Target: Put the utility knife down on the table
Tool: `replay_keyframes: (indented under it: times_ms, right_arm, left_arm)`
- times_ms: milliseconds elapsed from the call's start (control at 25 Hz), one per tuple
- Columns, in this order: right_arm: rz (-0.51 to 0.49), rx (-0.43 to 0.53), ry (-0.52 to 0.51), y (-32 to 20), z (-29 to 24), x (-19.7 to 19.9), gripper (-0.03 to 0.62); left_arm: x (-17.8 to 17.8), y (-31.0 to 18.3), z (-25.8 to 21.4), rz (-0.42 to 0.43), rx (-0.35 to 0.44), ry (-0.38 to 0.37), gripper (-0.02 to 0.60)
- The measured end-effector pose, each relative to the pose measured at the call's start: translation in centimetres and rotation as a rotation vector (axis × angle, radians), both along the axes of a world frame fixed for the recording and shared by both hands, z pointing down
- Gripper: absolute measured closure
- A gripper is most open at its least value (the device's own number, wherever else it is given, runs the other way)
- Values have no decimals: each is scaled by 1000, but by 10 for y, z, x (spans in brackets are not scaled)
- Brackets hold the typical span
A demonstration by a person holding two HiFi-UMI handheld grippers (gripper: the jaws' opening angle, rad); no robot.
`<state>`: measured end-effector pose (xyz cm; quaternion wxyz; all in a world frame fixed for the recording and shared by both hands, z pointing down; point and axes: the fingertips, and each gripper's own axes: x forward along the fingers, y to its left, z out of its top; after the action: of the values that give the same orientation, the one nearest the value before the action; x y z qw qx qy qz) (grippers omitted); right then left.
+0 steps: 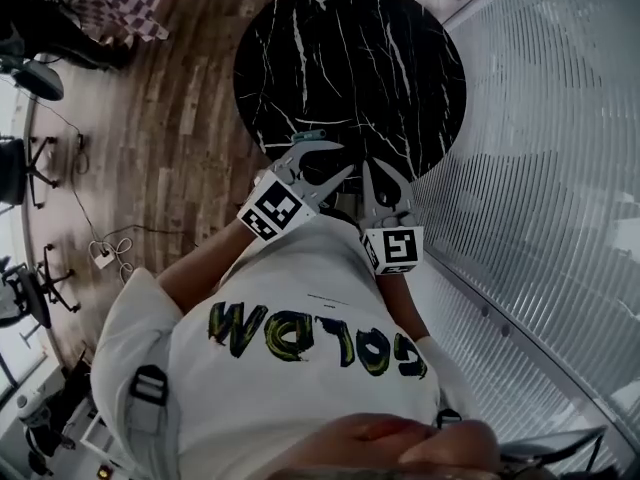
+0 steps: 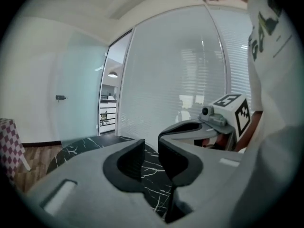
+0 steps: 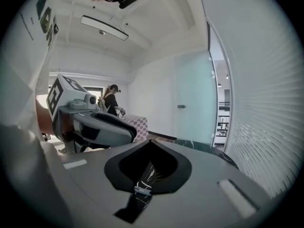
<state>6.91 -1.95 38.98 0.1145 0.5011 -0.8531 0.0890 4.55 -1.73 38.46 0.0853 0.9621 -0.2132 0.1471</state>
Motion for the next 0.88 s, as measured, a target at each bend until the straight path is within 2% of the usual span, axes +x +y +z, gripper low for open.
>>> replay_keyframes:
  times_ms: [200,400,440,720,880]
  right_arm:
    - [-7,30,-55,6,-30,0,592]
    - [-22,77,-61,11,-48,-4,592]
    - [-28,93,-69,12,-51,-6,592]
    - [-33,133,-72,11,-58,1,594]
    - [-34,137,-74,10,-59,1,594]
  left_arm:
    - [0,6,-26,-20,26,86,494]
    - [0,11,-47,-45,78,195,577]
    - [0,12,-49,-48,87,208,577]
    - [7,4,-48,-73,96,206,577]
    - [10,6,-45,-52,87,194,577]
